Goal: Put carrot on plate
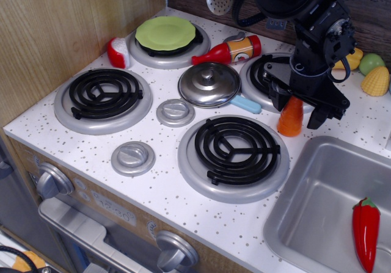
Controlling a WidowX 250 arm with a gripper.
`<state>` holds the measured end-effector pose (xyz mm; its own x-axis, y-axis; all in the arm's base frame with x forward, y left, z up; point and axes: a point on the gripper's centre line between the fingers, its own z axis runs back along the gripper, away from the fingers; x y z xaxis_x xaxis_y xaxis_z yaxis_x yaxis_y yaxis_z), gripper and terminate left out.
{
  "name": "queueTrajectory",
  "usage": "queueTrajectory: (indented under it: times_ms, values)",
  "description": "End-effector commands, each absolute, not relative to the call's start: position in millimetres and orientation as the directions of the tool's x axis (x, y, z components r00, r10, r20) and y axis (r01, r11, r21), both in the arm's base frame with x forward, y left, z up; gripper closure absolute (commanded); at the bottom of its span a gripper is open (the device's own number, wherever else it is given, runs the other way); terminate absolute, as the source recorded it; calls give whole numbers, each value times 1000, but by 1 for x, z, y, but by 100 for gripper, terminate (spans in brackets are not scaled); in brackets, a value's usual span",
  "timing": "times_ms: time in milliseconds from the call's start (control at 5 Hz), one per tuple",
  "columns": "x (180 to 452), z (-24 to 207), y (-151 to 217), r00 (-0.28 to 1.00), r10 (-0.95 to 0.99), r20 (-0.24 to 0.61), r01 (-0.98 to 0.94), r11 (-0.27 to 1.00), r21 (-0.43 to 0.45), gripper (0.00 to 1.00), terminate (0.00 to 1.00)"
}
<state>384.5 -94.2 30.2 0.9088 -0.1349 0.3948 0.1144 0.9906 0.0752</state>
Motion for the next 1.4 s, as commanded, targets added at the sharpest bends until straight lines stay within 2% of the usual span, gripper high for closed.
queueTrajectory:
  times_ms: [0,200,400,600,800,1000,1200]
  values:
    - [390,51,-88,896,-85,435,48,994,95,100,0]
    - [385,62,-72,897,-63,437,8,992,126,100,0]
    - [378,75,-38,883,-72,464,-32,976,214,100,0]
    - [367,83,0,891,-103,442,-39,953,302,100,0]
    - [357,85,46,879,-156,451,-17,934,356,100,0]
    - [380,100,69,861,-192,470,-5,923,386,100,0]
    - [403,124,79,857,-230,461,15,906,424,100,0]
